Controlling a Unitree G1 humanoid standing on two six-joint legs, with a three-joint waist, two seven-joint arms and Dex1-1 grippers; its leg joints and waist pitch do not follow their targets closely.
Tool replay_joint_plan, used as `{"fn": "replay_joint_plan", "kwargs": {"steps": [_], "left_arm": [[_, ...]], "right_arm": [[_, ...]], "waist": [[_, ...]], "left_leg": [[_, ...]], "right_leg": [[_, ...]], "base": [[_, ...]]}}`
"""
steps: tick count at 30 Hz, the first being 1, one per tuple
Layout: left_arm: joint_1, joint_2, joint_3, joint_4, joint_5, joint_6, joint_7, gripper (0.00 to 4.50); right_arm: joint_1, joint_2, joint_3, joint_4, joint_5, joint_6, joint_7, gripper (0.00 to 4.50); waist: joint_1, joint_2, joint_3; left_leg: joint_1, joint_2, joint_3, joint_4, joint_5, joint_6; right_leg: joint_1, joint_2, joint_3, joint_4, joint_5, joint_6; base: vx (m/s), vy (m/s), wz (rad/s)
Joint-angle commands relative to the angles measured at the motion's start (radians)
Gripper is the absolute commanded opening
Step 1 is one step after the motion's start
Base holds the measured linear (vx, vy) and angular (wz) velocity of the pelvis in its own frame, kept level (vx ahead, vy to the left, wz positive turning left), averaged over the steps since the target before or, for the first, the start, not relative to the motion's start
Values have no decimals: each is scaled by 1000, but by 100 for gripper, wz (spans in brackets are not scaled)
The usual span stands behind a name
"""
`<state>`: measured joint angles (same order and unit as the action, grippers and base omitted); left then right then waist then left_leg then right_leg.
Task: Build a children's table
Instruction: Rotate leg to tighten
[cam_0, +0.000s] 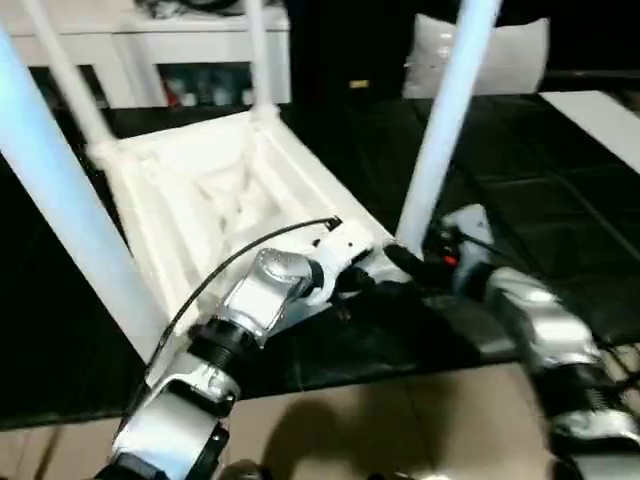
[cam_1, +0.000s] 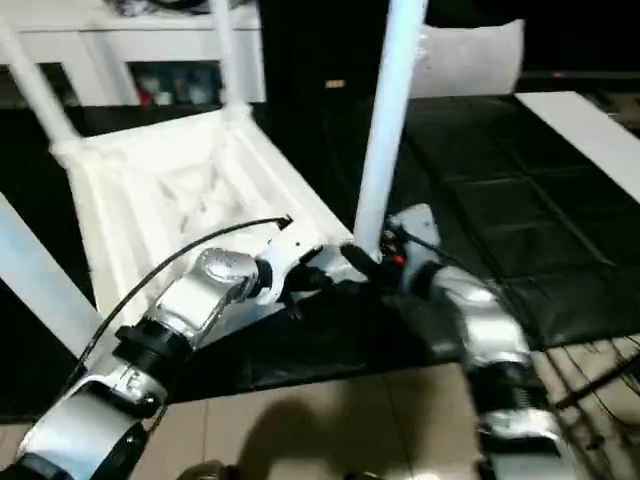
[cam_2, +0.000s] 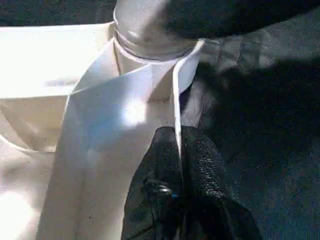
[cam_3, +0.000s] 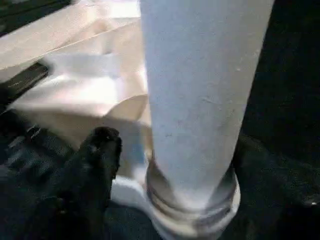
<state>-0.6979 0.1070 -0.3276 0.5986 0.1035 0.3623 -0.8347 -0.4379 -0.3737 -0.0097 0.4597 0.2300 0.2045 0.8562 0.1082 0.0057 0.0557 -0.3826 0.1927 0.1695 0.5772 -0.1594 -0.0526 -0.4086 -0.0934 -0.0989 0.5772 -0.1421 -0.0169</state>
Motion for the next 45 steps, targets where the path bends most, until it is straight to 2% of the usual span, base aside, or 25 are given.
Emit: {"fn": "replay_joint_plan", "kwargs": {"steps": [1,2,4,5,9,12,13,14,16,18,22,24,29,30,38,41,45], "left_arm": [[6,31,-15,-43,-11,-41,-65,0],[14,46,-22,-54,-16,-45,-98,0],[23,72,-38,-66,-17,-77,-150,0],[27,84,-46,-69,-18,-89,-174,0],[39,131,-72,-75,-25,-152,-267,0],[52,178,-89,-86,-49,-229,-379,0],[53,192,-96,-90,-53,-246,-417,0],[53,200,-100,-93,-54,-252,-434,0],[53,219,-114,-100,-50,-263,-468,0],[56,231,-122,-114,-57,-264,-500,0],[52,242,-133,-116,-60,-288,-532,0],[49,243,-133,-108,-57,-300,-540,0],[46,243,-135,-100,-57,-312,-548,0],[46,243,-135,-101,-57,-312,-548,0],[49,243,-132,-99,-63,-312,-548,0],[59,234,-115,-111,-83,-277,-538,0],[59,212,-98,-120,-91,-199,-493,0]], "right_arm": [[16,-41,11,-62,37,21,106,396],[23,-66,12,-83,57,44,155,403],[30,-101,20,-99,70,55,224,417],[29,-114,26,-97,69,54,248,440],[30,-165,59,-101,55,45,331,447],[33,-194,88,-113,60,38,411,447],[28,-198,98,-106,58,27,434,447],[26,-198,104,-102,57,21,445,429],[21,-197,116,-95,55,18,469,429],[18,-191,123,-94,59,22,484,401],[20,-185,147,-106,71,37,530,384],[23,-185,162,-118,82,55,559,352],[16,-177,175,-105,81,53,582,319],[16,-177,175,-104,81,53,584,301],[19,-164,183,-98,96,68,602,250],[40,-155,178,-126,106,88,577,215],[53,-120,164,-147,94,127,471,205]], "waist": [[7,-8,-74],[10,-10,-75],[11,-7,-73],[11,-7,-73],[15,-2,-71],[24,-2,-71],[25,-10,-72],[31,-5,-72],[37,-6,-73],[41,-6,-73],[45,-9,-74],[49,-11,-74],[51,-14,-74],[51,-13,-74],[52,-13,-76],[53,-12,-76],[48,-13,-72]], "left_leg": [[14,35,-4,-59,-232,80],[15,35,-5,-59,-231,84],[15,39,-6,-61,-240,80],[16,39,-6,-62,-253,74],[22,41,-5,-64,-287,52],[22,42,-6,-64,-296,49],[20,44,-5,-64,-287,49],[22,44,-3,-64,-282,48],[27,46,-2,-63,-283,45],[23,47,-4,-65,-273,42],[23,46,-2,-63,-267,45],[22,46,-2,-62,-264,45],[22,46,-2,-62,-259,40],[22,46,-3,-62,-259,39],[22,45,-2,-60,-249,39],[21,46,-2,-60,-241,41],[20,44,-4,-63,-255,31]], "right_leg": [[61,-61,43,-71,-274,-180],[62,-60,42,-70,-282,-181],[60,-60,42,-70,-290,-186],[59,-60,42,-71,-304,-186],[52,-62,43,-74,-338,-185],[53,-62,43,-74,-349,-177],[54,-63,44,-71,-340,-181],[51,-64,45,-70,-340,-182],[48,-64,46,-68,-332,-188],[51,-64,47,-63,-321,-191],[51,-65,47,-61,-317,-193],[51,-66,47,-62,-333,-185],[50,-67,48,-63,-346,-176],[49,-66,48,-62,-345,-176],[51,-66,48,-59,-329,-182],[51,-65,48,-57,-315,-186],[52,-66,47,-60,-351,-176]], "base": [[0,0,0],[0,0,0],[0,0,0],[0,0,0],[0,0,0],[0,0,0],[0,0,0],[0,0,0],[0,0,0],[0,0,0],[0,0,0],[0,0,0],[0,0,0],[0,0,0],[0,0,0],[0,0,0],[0,0,0]]}}
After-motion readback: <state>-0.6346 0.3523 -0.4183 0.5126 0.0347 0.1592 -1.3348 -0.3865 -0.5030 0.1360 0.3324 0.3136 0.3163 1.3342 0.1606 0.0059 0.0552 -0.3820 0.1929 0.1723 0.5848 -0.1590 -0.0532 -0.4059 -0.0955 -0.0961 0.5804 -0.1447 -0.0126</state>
